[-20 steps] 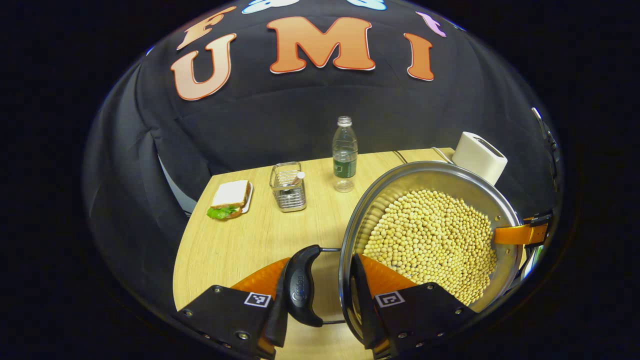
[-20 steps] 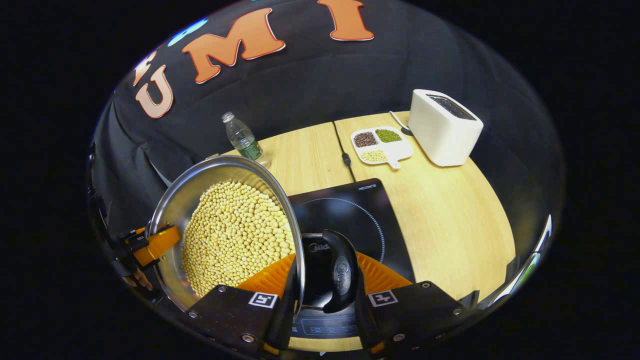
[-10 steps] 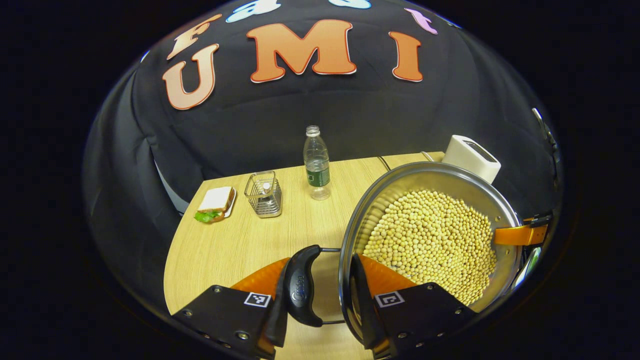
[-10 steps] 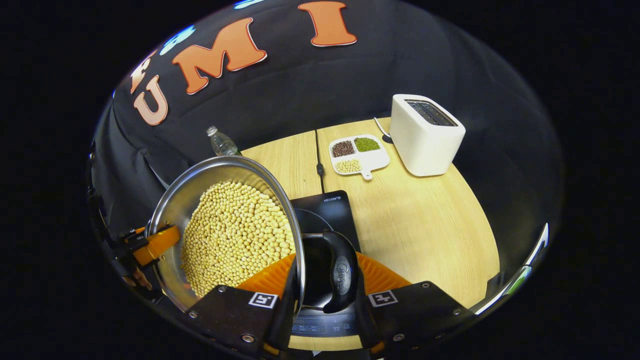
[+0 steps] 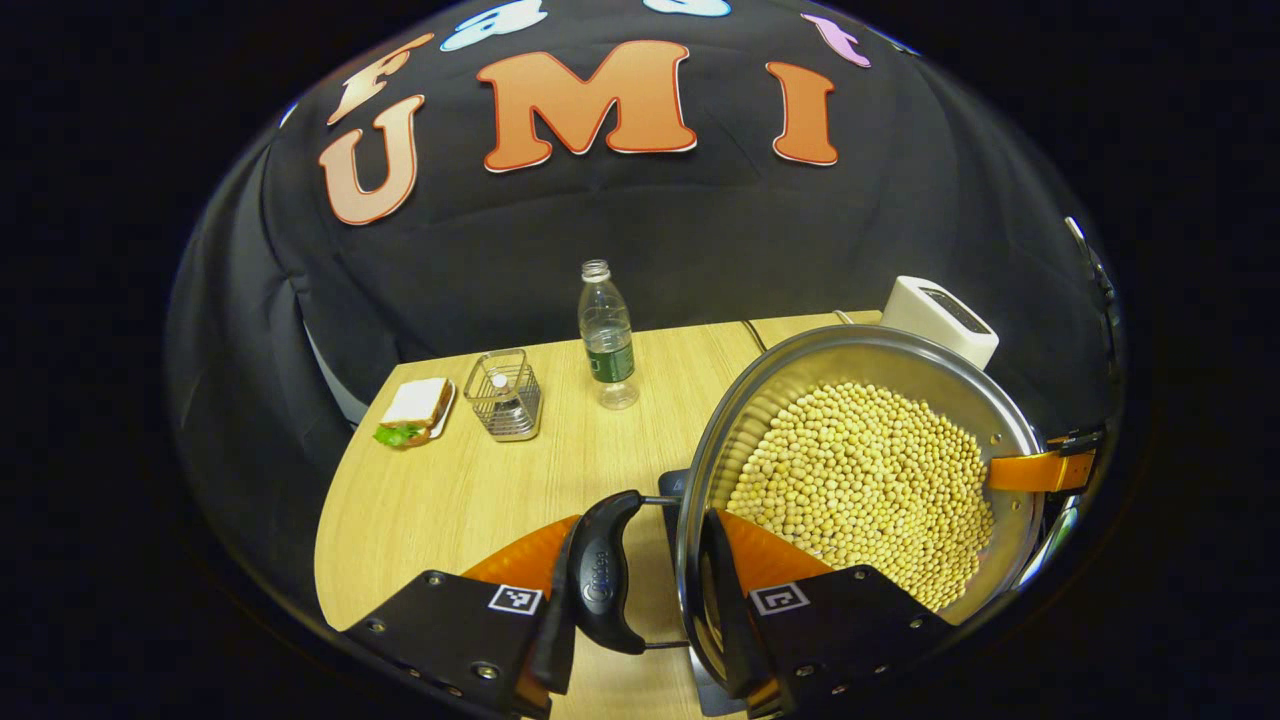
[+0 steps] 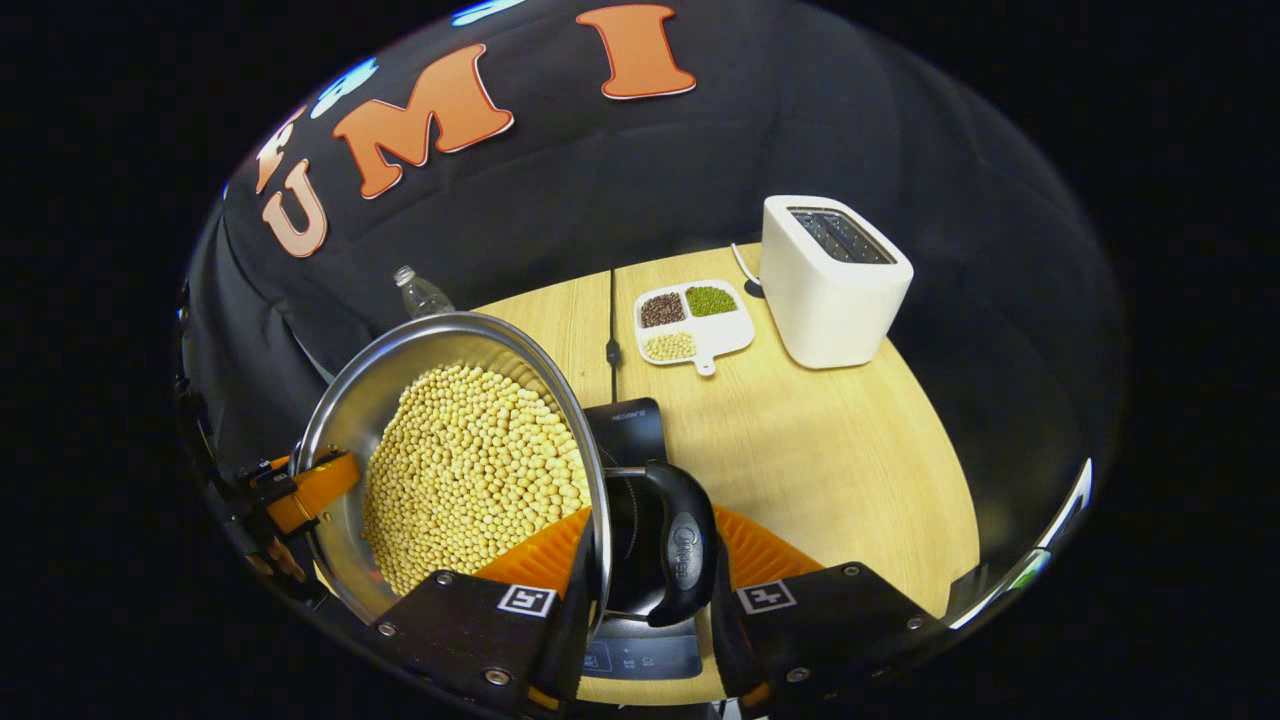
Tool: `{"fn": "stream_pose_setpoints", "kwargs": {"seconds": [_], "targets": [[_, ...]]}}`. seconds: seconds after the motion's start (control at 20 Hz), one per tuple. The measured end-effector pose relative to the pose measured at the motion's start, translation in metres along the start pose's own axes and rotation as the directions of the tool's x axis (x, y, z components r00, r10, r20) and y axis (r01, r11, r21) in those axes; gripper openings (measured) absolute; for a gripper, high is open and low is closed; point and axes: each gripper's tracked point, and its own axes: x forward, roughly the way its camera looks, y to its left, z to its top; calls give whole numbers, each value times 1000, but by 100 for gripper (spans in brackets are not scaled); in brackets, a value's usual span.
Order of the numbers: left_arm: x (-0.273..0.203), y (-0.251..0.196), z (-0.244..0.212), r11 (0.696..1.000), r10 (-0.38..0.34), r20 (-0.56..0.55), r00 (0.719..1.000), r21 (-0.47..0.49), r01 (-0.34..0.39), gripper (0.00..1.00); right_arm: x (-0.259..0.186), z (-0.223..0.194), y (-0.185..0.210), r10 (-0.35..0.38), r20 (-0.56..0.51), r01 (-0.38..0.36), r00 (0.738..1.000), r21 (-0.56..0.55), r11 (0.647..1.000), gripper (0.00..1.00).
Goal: First push the handle of the pot to place it horizontally, then grasp the pot with both hands and set it on the induction cooktop.
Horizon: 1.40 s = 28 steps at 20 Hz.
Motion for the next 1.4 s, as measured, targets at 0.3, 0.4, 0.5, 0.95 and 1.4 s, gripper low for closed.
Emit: {"fn": "stream_pose_setpoints", "kwargs": {"seconds": [0.3,0.4,0.5,0.95,1.4], "targets": [[-3,-3,-1,999,-28,-27,999,-30,28,60,15,5,-11,-36,-14,36,999,-18,999,47],[-4,-4,-4,999,-30,-45,999,-36,28,60,23,4,-9,-40,-26,40,999,-18,999,52],[-4,-5,-4,999,-28,-62,998,-37,26,60,32,2,-7,-41,-40,40,998,-15,999,52],[-15,-3,-6,999,-9,-146,989,-54,1,60,73,-20,-1,-24,-106,23,994,-4,1000,52],[-7,-12,-7,996,-7,-204,979,-87,-11,60,85,-30,-1,-22,-134,21,991,-14,1000,52]]}}
